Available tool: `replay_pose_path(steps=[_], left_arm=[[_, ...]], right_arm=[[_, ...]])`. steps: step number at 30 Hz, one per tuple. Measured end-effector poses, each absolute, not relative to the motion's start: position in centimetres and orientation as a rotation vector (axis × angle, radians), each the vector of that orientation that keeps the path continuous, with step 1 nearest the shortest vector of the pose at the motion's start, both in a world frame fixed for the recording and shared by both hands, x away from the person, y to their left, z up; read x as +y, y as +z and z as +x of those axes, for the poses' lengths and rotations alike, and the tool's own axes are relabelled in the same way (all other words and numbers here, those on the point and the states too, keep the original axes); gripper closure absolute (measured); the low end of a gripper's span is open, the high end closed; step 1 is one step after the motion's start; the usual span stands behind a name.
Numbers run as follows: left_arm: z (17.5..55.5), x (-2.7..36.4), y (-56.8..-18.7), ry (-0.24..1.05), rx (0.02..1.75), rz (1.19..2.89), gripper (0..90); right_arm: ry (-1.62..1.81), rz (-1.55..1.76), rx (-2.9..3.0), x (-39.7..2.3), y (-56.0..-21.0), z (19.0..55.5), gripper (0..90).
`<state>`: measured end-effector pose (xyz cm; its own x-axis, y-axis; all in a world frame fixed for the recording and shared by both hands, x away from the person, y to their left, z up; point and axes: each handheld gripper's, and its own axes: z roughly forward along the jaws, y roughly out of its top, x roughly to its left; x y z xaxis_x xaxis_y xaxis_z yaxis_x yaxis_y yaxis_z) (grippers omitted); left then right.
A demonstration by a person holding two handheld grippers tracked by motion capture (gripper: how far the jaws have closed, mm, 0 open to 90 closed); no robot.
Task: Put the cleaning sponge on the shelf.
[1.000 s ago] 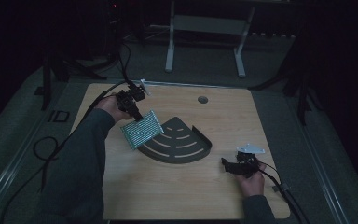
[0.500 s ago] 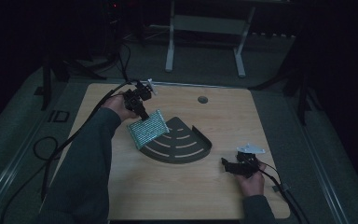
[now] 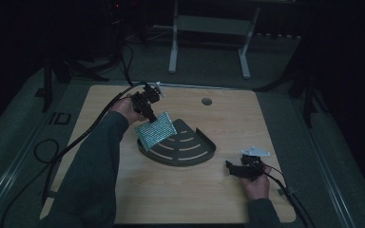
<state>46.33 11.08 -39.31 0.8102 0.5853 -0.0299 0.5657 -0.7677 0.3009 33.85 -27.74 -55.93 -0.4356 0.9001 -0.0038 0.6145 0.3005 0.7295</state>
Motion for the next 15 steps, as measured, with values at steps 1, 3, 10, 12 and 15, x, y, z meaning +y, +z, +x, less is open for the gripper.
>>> replay_pose_path(steps=[1,3,10,12,15], left_arm=[[46.34,11.03,-39.36,0.095,0.882,2.693,90.0],[46.42,10.97,-39.46,0.094,0.874,2.699,90.0],[46.59,10.63,-39.94,0.096,0.861,2.705,90.0],[46.60,10.50,-40.08,0.095,0.862,2.700,90.0],[46.69,10.38,-40.23,0.094,0.850,2.707,90.0]], right_arm=[[0.933,1.351,2.160,-27.74,-55.93,33.85,18.6],[0.932,1.352,2.160,-27.74,-55.93,33.85,18.6],[0.932,1.354,2.160,-27.73,-55.92,33.84,18.6],[0.932,1.354,2.160,-27.73,-55.93,33.84,18.6],[0.932,1.354,2.160,-27.73,-55.92,33.84,18.6]])
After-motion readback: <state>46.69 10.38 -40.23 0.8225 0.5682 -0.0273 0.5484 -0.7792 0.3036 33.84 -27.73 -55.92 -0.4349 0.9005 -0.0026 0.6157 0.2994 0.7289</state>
